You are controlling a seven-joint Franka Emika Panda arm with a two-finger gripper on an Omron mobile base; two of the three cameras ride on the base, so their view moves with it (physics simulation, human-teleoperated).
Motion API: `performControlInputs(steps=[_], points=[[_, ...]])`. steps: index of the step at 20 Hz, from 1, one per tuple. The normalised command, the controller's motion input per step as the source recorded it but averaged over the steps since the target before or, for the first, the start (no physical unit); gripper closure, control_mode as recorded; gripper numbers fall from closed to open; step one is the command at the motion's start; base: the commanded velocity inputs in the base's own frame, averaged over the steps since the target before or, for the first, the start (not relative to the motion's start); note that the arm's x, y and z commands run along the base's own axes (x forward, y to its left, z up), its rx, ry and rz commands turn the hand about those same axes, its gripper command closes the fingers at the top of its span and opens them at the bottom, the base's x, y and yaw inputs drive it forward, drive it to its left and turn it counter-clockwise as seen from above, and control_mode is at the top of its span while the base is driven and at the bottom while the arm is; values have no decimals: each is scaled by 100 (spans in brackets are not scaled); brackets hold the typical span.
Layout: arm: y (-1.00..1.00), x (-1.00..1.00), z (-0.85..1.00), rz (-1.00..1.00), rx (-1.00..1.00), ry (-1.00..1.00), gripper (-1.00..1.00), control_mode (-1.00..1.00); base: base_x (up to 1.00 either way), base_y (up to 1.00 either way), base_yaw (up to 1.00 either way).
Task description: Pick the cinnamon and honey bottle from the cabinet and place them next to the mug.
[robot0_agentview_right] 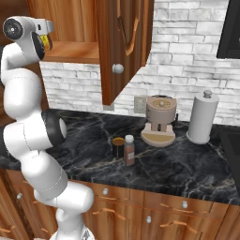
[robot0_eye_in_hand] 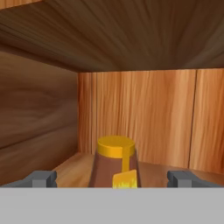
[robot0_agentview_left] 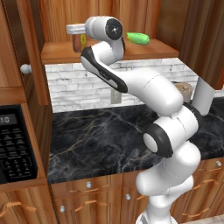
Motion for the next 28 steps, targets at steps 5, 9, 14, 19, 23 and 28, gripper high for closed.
performControlInputs(steps=[5,9,14,19,23,28], points=[[0,9,0,0,0,0,-100,-100,0,0,0],[0,17,0,1,0,0,-100,-100,0,0,0],[0,15,-5,1,0,0,-100,-100,0,0,0],[0,2,-13,2,0,0,-100,-100,0,0,0],[0,0,-5,1,0,0,-100,-100,0,0,0],[0,23,0,1,0,0,-100,-100,0,0,0]])
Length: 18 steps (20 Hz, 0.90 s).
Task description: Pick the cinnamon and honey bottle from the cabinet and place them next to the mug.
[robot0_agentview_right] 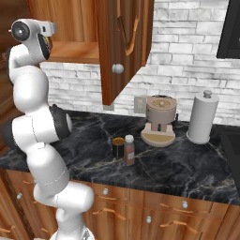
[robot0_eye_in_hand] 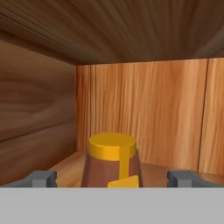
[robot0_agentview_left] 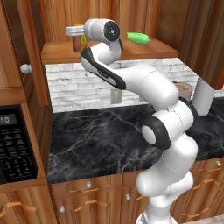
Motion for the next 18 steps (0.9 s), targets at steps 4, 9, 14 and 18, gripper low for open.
performControlInputs(steps=[4,9,14,18], points=[[0,29,0,1,0,0,-100,-100,0,0,0],[0,6,-3,1,0,0,-100,-100,0,0,0],[0,0,-12,2,0,0,-100,-100,0,0,0],[0,0,-10,2,0,0,-100,-100,0,0,0]])
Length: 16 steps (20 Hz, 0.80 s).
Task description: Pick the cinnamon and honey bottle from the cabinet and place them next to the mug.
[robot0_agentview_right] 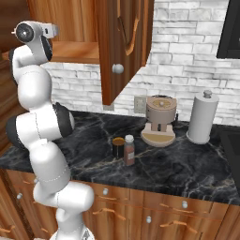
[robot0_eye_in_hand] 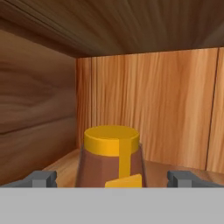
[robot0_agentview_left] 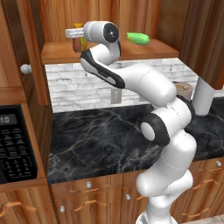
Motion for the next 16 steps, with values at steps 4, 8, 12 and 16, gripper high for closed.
performControlInputs(steps=[4,8,12,16], points=[[0,12,-1,2,0,0,-100,-100,0,0,0],[0,33,0,1,0,0,-100,-100,0,0,0],[0,19,0,1,0,0,-100,-100,0,0,0],[2,0,-1,2,0,0,-100,-100,0,0,0]])
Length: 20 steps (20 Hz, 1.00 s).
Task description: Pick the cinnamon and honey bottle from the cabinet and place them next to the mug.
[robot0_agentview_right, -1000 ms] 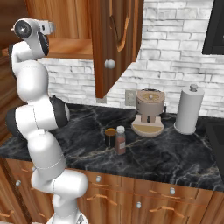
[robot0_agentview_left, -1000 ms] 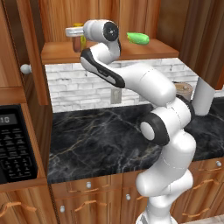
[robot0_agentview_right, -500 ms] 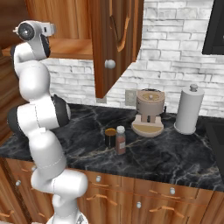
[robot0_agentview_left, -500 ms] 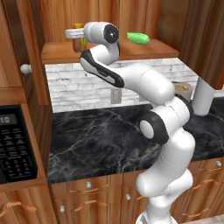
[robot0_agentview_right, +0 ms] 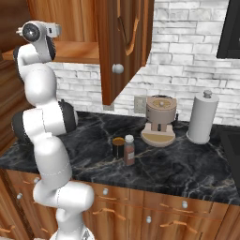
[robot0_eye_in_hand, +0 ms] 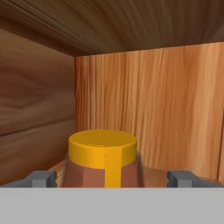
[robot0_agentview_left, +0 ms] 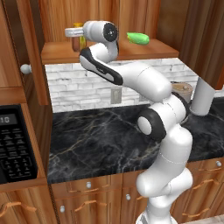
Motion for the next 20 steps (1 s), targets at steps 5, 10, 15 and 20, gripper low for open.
performControlInputs(steps=[5,10,15,20], points=[[10,0,-2,2,0,0,100,-100,0,0,0],[0,0,0,1,0,0,100,-100,0,0,0],[0,-10,5,0,0,0,100,-100,0,0,0],[0,-70,18,0,0,-1,100,-100,0,0,0]])
